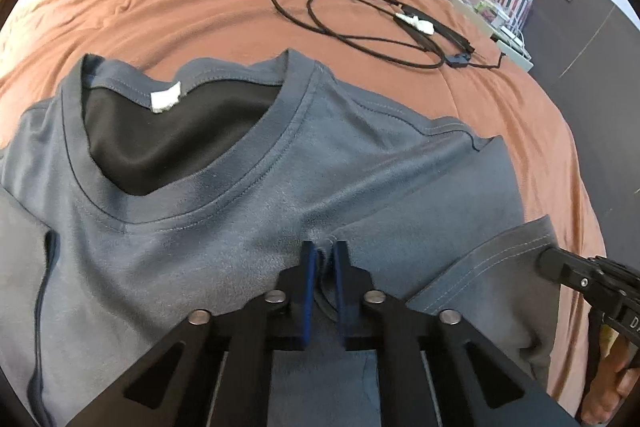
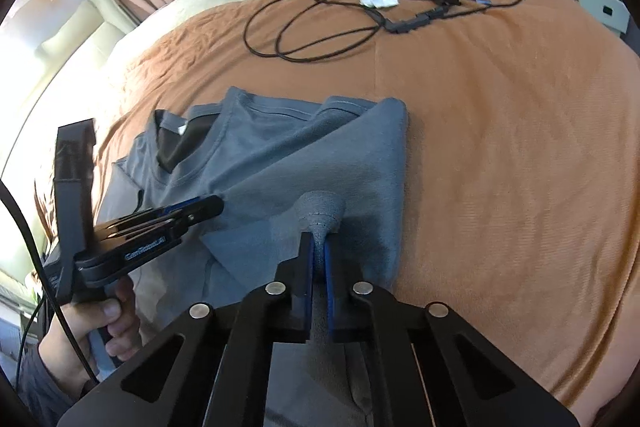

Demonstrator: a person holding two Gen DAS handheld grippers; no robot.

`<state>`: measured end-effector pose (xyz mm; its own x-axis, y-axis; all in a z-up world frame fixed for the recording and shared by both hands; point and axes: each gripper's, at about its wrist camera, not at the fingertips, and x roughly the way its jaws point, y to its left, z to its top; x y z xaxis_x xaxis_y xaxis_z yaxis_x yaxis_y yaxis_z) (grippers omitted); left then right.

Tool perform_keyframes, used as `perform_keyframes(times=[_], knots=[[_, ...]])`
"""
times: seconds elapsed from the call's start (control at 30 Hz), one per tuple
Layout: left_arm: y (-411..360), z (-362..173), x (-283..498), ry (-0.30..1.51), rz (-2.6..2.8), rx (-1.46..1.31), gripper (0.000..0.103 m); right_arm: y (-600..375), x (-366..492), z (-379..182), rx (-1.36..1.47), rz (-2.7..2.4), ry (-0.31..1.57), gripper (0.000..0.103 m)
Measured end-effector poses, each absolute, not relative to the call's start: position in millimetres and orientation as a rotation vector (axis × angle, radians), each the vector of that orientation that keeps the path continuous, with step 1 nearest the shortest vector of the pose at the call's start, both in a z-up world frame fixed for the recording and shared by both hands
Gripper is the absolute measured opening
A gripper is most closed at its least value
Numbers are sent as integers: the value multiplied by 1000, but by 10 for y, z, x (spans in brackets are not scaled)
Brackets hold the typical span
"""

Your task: Fold small clothes

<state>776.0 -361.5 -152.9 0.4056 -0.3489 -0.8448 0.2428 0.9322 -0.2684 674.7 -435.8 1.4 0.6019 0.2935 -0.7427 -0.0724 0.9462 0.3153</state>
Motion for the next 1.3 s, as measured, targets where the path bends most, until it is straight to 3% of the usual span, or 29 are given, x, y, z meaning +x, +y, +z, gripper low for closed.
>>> perform_keyframes(times=[0.33, 0.43, 0.5, 0.57, 0.6, 0.63, 0.7, 1.3], knots=[[-3441, -1333, 7711, 1102, -360, -158, 5, -4218, 6312, 136, 199, 283, 907, 0], [-3424, -1376, 7662, 1149, -332, -131, 27, -4121, 6234, 78, 151, 301, 967, 0], [-3381, -1344, 7581, 1133, -338, -150, 55, -4117, 6195, 73, 154, 307, 988, 1], [-3359, -1298, 7490, 1116, -339, -158, 65, -4147, 6155, 77, 169, 295, 993, 10], [-3355, -1288, 7460, 1115, -339, -158, 67, -4175, 6124, 77, 177, 281, 990, 25], [-3356, -1281, 7427, 1118, -341, -160, 67, -4206, 6093, 78, 187, 271, 984, 46], [-3380, -1265, 7373, 1124, -351, -164, 67, -4286, 6036, 84, 216, 266, 963, 57], [-3737, -1191, 7022, 1149, -453, -245, 67, -4554, 5894, -180, 376, 112, 975, 57]])
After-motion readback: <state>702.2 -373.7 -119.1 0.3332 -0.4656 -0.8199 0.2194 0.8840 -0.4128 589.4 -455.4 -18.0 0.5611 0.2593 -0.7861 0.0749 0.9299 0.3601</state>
